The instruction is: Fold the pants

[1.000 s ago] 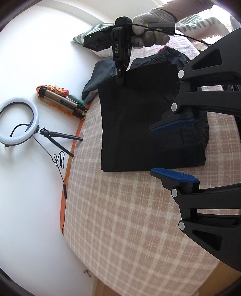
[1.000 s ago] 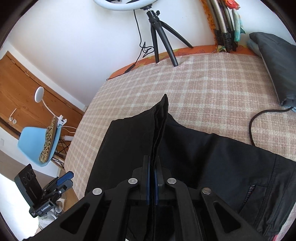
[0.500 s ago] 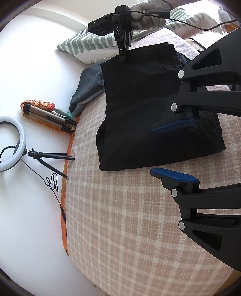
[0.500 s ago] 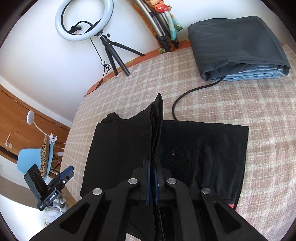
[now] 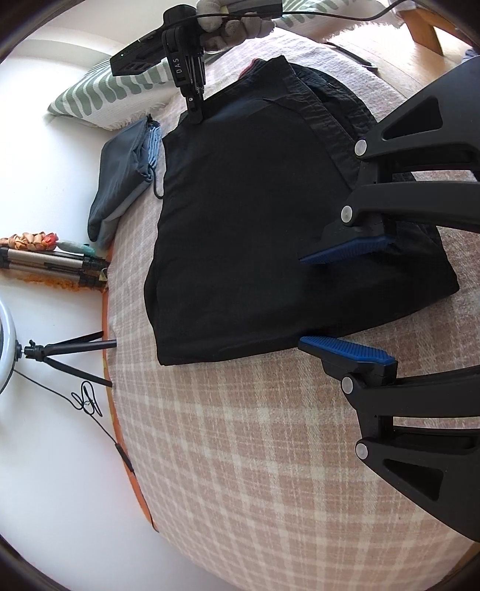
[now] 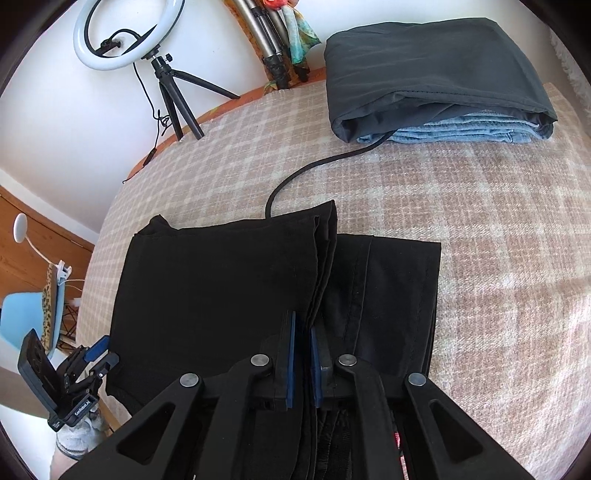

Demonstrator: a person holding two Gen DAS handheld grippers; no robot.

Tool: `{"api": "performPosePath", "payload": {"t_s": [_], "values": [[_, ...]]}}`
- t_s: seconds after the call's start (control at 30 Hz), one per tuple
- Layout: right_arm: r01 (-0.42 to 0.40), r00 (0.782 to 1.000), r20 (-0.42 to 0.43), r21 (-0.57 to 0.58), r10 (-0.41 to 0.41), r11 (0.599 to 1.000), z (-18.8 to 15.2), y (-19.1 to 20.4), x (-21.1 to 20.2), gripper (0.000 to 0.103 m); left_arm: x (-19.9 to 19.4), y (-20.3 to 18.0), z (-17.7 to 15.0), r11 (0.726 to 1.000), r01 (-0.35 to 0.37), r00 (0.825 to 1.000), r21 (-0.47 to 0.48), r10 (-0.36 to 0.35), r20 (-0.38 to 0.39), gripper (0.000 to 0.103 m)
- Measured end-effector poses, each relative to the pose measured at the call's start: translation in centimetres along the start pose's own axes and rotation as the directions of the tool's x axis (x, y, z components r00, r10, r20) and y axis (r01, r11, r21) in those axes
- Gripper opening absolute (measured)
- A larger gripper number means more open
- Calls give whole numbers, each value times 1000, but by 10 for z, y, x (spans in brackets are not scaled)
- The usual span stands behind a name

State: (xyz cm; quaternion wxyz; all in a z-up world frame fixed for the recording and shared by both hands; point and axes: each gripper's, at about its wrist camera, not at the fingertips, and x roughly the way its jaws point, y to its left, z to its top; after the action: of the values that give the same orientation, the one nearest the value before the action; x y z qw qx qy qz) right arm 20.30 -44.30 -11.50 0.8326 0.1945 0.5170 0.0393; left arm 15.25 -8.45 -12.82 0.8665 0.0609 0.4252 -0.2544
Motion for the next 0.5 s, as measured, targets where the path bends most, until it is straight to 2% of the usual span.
{"api": "performPosePath", "payload": {"t_s": [0.1,0.13,0.17,0.27,0.37,0.4,0.43,0.5], "values": [[80,996,50,-36,-78,996,0,4,-12,17,2,1,-5,1000,-11,1000,5,11,-8,39],[100,993,73,-48,-96,994,0,7,-18,22,1,2,-7,1000,-12,1000,4,12,-6,39],[107,990,96,-57,-101,993,-1,10,-25,22,1,2,-8,1000,-12,1000,4,13,-3,39],[59,989,142,-112,-42,992,-3,30,-38,22,1,0,-12,1000,-19,1000,18,19,1,39],[68,988,154,-212,-35,975,-7,61,-36,24,2,0,-14,1000,-20,1000,15,20,10,39],[53,989,146,-243,-18,968,-8,72,-33,27,2,0,-14,1000,-19,1000,11,19,10,39],[31,991,132,-270,5,962,-10,83,-28,35,1,0,-14,1000,-18,1000,7,18,10,39],[2,994,105,-318,34,948,-15,107,-18,37,-2,1,-16,1000,-17,1000,-3,17,10,40]]}}
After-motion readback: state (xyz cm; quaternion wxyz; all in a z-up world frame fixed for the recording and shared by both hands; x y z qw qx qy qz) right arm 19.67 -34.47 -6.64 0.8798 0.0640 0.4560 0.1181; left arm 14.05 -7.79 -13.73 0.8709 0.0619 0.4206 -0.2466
